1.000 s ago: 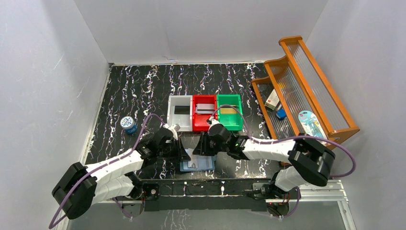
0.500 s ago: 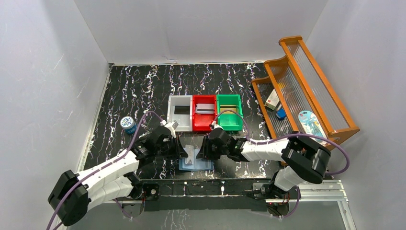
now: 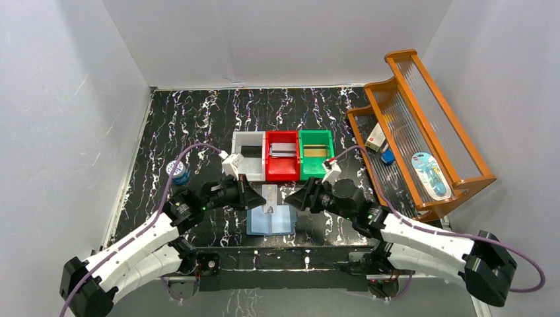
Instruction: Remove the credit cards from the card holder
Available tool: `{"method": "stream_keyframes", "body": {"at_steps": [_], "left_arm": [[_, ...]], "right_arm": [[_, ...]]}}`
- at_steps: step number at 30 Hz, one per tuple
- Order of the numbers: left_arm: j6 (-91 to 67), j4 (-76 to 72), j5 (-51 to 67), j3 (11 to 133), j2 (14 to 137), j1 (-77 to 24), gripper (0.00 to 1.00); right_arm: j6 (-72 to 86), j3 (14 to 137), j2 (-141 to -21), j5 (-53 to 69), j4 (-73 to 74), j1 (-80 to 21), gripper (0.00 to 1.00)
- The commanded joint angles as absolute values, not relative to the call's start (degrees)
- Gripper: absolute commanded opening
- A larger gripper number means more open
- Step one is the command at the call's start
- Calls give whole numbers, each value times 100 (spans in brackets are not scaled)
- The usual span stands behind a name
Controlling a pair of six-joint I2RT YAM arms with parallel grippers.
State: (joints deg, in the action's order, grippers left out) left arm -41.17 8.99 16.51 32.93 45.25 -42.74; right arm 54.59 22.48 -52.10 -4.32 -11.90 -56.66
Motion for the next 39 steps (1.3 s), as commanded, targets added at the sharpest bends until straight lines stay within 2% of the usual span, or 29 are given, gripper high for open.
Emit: {"method": "stream_keyframes", "body": {"at_steps": [1, 7, 13, 19, 30, 35, 38, 39], "left_arm": [[-4810, -510, 2803, 2722, 4526, -3980, 0], [-5884, -2284, 3423, 2016, 4712, -3764, 0], [-6172, -2915, 3625, 1865, 4846, -3762, 0], [-6195, -2979, 3715, 1846, 4854, -3762, 0], [-6152, -2842, 3726, 1810, 4813, -3763, 0], [-6084, -2746, 3724, 1836, 4766, -3766, 0], [-6022, -2520, 3657, 1889, 4712, -3762, 0], [-5958, -2288, 3579, 1932, 4686, -3766, 12]], "right_arm": [[5543, 1777, -4713, 383, -2178, -5153, 65], [5831, 1635, -5085, 1448, -3367, -4994, 67], [5991, 1704, -5608, 1804, -4029, -4996, 63], [6114, 1694, -5996, 2090, -4581, -4989, 49], [6337, 1524, -6044, 2399, -5222, -4867, 30], [6423, 1389, -6119, 2442, -5519, -4812, 14], [6539, 1290, -6229, 2501, -5925, -4793, 8], [6561, 1270, -6275, 2512, -6018, -4786, 5]]}}
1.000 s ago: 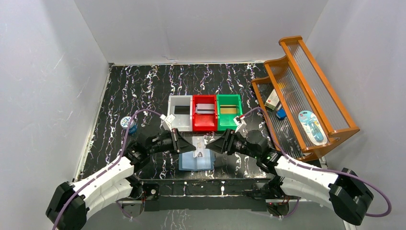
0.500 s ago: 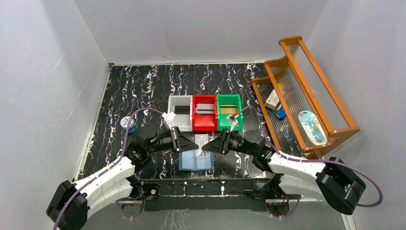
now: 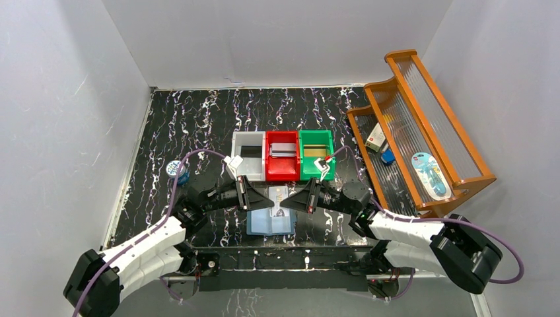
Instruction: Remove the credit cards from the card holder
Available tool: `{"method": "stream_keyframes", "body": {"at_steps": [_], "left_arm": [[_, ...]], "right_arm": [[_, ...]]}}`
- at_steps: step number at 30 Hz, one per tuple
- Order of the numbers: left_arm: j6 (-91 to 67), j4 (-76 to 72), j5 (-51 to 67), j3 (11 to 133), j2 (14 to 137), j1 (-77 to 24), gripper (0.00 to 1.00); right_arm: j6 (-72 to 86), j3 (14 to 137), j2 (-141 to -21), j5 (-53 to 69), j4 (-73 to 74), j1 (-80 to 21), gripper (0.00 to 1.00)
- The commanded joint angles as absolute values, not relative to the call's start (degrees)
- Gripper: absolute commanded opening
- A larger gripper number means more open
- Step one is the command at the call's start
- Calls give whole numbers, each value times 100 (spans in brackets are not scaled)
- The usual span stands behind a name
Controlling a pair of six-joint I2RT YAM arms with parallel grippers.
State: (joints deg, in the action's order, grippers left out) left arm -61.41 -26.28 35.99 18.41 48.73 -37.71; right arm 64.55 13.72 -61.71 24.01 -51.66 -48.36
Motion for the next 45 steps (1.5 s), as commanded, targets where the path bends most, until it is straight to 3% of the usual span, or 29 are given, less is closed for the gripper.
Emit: {"method": "stream_keyframes", "body": {"at_steps": [1, 3, 6, 9, 15, 20, 28, 39, 45], "left_arm": [[-5855, -2005, 3480, 1989, 4636, -3762, 28], [-5448, -1217, 3117, 2237, 4534, -3762, 41], [-4791, 118, 2389, 2758, 4385, -3763, 73], [-4259, 1379, 1359, 3348, 4263, -3757, 97], [-3633, 3140, -546, 4085, 4282, -3753, 98], [-3266, 3719, -1444, 4369, 4291, -3751, 98], [-2861, 3212, -1312, 4083, 4017, -3758, 98], [-2812, 3065, -1253, 3980, 3840, -3754, 98], [-2787, 3073, -1283, 3976, 3832, -3753, 98]], "right_arm": [[6579, 1267, -6294, 2512, -6073, -4783, 3], [6559, 1280, -6290, 2463, -5976, -4781, 0], [6310, 1413, -6121, 2306, -5379, -4773, 0], [5846, 1755, -5772, 1876, -4208, -4772, 0], [4967, 2753, -5318, 278, -1520, -4765, 0], [4161, 3589, -5569, -869, -186, -4763, 0], [2681, 5043, -6856, -1688, 342, -4763, 0], [-127, 7134, -9246, -1467, 959, -4754, 0], [-1577, 7491, -9896, -1445, 842, -4752, 0]]}}
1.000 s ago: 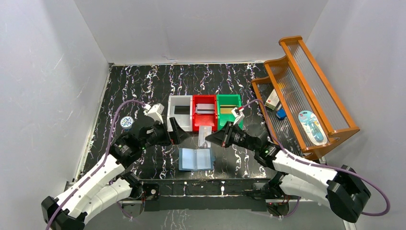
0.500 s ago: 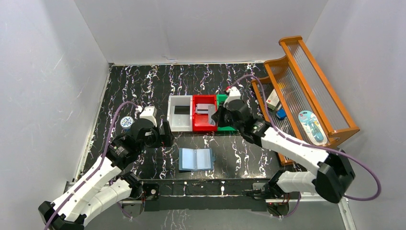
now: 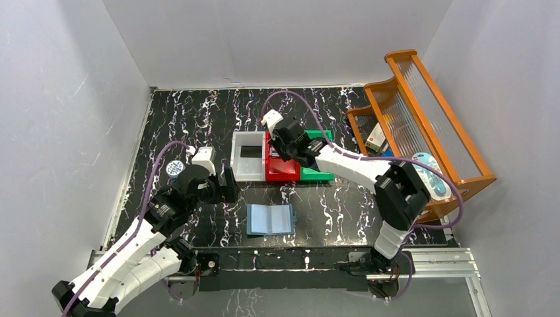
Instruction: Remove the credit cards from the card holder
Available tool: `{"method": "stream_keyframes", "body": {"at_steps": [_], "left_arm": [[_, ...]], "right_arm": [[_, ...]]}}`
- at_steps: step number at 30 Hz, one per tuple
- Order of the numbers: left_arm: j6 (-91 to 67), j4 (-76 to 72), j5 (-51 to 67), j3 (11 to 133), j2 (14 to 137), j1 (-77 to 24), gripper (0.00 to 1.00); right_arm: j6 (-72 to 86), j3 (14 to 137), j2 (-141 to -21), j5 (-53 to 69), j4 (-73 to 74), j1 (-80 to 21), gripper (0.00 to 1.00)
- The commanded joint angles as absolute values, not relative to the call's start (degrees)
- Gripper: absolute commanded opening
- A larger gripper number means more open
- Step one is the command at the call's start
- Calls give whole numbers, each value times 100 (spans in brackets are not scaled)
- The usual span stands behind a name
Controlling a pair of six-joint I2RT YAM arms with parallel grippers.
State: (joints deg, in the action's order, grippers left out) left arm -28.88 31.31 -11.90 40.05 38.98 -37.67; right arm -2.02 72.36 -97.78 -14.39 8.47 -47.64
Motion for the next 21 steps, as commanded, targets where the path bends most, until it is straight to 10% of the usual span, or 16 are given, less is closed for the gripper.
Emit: {"method": "stream_keyframes", "body": {"at_steps": [1, 21], "left_arm": [[-2779, 3071, -1285, 3975, 3832, -3757, 98], [-2732, 3079, -1242, 4004, 3844, -3753, 98]], "right_arm": [[-1782, 7443, -9912, -1454, 702, -4755, 0], [-4322, 7342, -10514, -1920, 325, -4790, 3]]}}
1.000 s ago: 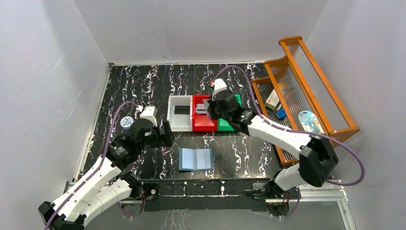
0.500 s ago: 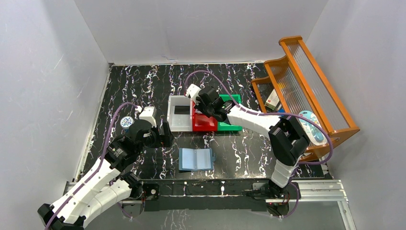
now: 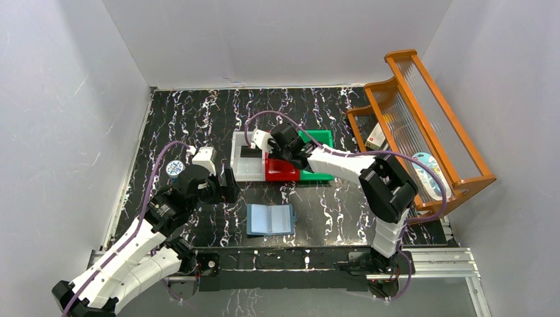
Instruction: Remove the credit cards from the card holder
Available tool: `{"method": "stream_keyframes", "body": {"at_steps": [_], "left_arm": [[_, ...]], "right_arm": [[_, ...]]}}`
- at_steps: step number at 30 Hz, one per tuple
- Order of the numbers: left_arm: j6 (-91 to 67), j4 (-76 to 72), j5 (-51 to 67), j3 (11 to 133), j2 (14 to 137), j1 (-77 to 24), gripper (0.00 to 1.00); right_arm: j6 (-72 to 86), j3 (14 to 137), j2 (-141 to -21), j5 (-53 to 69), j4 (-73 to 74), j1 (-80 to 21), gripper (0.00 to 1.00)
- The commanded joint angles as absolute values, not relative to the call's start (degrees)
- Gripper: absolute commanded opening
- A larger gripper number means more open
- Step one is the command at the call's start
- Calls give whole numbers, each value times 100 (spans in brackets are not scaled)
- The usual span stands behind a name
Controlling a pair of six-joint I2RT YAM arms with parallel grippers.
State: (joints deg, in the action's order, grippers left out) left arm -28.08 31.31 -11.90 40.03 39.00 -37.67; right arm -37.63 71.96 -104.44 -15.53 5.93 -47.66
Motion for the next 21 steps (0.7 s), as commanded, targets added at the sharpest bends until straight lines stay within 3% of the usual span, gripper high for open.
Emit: {"method": "stream_keyframes", "body": {"at_steps": [1, 9, 21], "left_arm": [[-2729, 3083, -1241, 4003, 3837, -3753, 98], [-2717, 3101, -1222, 4007, 3824, -3754, 98], [-2709, 3111, -1249, 4004, 3740, -3753, 98]], "right_arm": [[-4435, 7286, -10539, -1992, 204, -4788, 3], [-4971, 7255, -10873, -2125, -309, -4787, 5], [-4909, 7734, -11400, -2185, 244, -4781, 13]]}}
